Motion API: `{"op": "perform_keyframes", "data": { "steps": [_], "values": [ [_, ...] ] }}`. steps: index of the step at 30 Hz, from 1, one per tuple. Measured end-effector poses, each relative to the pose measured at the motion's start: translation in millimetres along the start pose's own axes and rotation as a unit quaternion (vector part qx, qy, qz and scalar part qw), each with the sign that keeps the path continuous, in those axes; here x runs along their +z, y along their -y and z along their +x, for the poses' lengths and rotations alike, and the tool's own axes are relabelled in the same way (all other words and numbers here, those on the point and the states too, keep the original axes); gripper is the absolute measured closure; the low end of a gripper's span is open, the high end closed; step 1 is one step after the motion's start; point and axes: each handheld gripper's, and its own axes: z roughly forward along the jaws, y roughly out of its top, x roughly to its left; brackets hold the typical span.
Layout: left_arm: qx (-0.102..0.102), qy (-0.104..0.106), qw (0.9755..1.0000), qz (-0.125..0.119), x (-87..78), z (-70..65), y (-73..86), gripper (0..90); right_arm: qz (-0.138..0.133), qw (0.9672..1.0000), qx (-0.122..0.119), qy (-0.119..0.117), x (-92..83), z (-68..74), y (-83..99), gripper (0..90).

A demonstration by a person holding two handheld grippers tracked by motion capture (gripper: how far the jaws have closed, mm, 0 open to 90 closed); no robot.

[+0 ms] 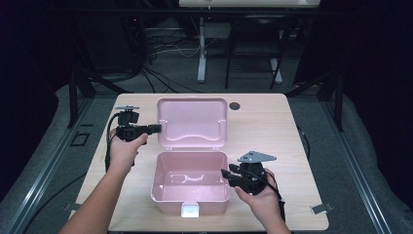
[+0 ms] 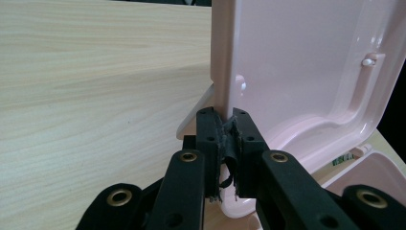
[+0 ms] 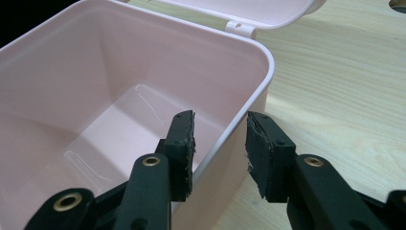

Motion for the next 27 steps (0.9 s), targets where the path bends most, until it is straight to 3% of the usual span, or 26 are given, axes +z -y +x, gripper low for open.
{"op": "perform_keyframes", "data": {
  "steps": [9, 18, 27],
  "values": [
    [-0.025, 0.017, 0.9994, 0.015, 5.1, 8.6, -2.4, 83.6, 0.001, 1.0000, 0.001, -0.001, 0.1, -0.2, 0.0, 63.2],
    [-0.038, 0.027, 0.9986, 0.024, 9.3, 14.4, -4.1, 83.2, 0.001, 1.0000, 0.002, -0.002, 0.4, -0.8, 0.1, 63.1],
    [-0.046, 0.020, 0.9981, 0.036, 13.2, 18.5, -1.7, 84.0, 0.000, 1.0000, 0.002, -0.003, 0.8, -0.8, 0.2, 63.6]
  ]
}}
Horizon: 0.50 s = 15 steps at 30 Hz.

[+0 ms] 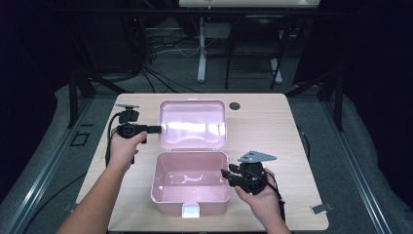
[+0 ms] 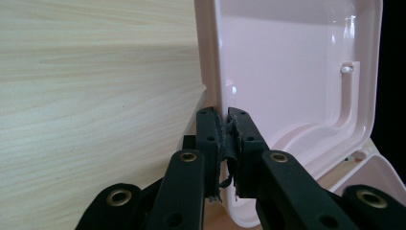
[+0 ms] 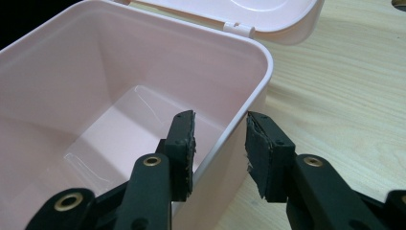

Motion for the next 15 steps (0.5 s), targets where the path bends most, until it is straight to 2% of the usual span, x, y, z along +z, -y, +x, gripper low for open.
{"op": "perform_keyframes", "data": {
  "steps": [15],
  "values": [
    [-0.020, 0.013, 0.9997, 0.000, 6.9, 7.8, 2.3, 83.9, 0.001, 1.0000, 0.000, 0.002, -0.3, 1.6, 0.1, 63.6]
  ]
}}
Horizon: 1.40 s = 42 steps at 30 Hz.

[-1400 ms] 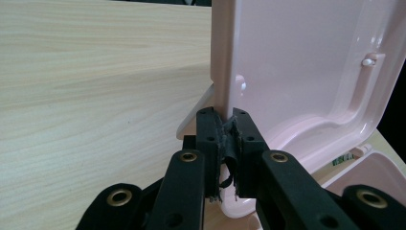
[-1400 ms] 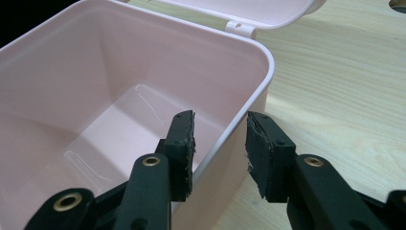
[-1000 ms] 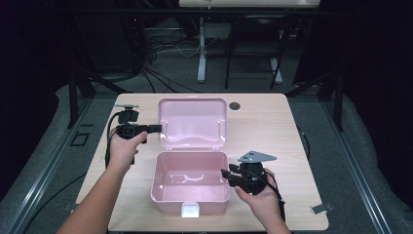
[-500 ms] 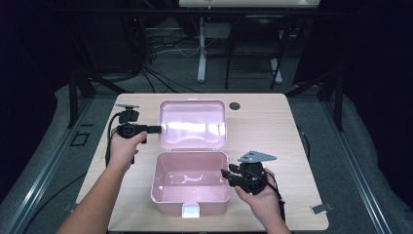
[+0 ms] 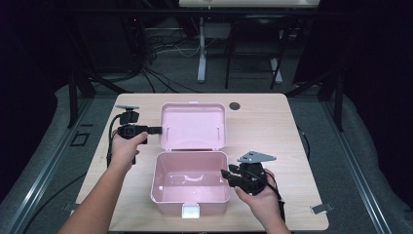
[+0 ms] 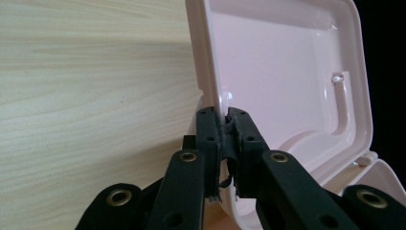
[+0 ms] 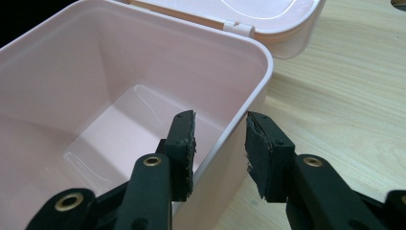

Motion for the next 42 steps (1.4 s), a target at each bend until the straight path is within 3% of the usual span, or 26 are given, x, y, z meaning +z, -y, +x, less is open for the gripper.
{"op": "perform_keyframes", "data": {
  "steps": [22, 34, 36, 38, 42],
  "values": [
    [-0.010, 0.002, 0.9999, 0.005, 6.6, 3.5, 0.7, 83.5, 0.011, 0.9999, 0.000, -0.001, -2.2, 2.0, -0.6, 63.0],
    [-0.004, -0.015, 0.9997, 0.018, 12.6, 6.0, 4.7, 84.2, 0.011, 0.9999, 0.001, -0.001, -2.5, 2.4, -0.4, 62.9],
    [-0.009, -0.010, 0.9997, 0.019, 13.6, 9.6, 7.0, 87.0, 0.011, 0.9999, 0.003, -0.001, -2.6, 2.4, -0.3, 62.9],
    [-0.026, 0.007, 0.9996, 0.008, 12.8, 14.5, 8.9, 86.4, 0.011, 0.9999, 0.003, -0.002, -2.6, 2.1, -0.3, 62.9],
    [-0.021, 0.005, 0.9997, 0.008, 9.8, 12.4, 9.5, 85.5, 0.010, 0.9999, 0.003, -0.003, -2.8, 2.4, -0.3, 63.2]
  ]
}}
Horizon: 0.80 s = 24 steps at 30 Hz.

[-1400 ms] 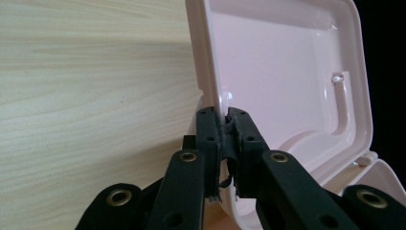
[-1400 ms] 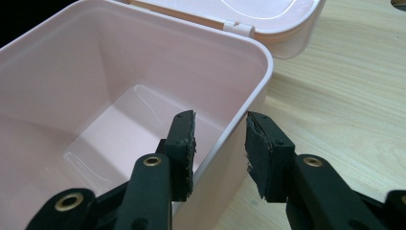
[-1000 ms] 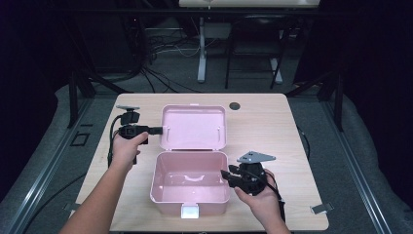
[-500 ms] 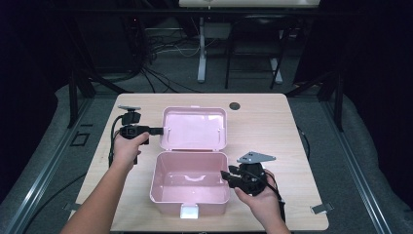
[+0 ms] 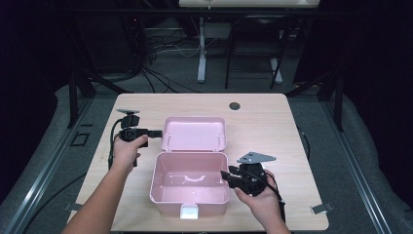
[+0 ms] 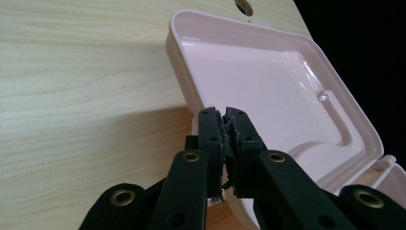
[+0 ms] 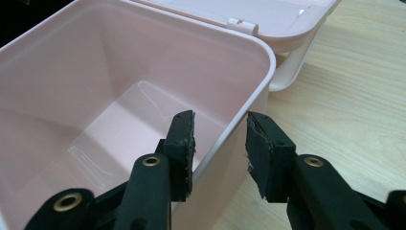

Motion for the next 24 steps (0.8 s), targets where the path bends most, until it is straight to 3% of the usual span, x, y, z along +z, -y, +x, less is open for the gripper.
{"op": "perform_keyframes", "data": {
  "steps": [12, 24],
  "values": [
    [0.051, -0.026, 0.9983, -0.004, -12.3, -11.0, 9.1, 76.3, -0.001, 1.0000, 0.004, -0.006, -0.3, -1.6, -0.3, 63.1],
    [0.069, -0.029, 0.9969, -0.025, -30.8, -8.5, 33.9, 62.5, -0.005, 0.9999, 0.005, -0.013, -2.0, -3.0, -1.3, 61.1]
  ]
}}
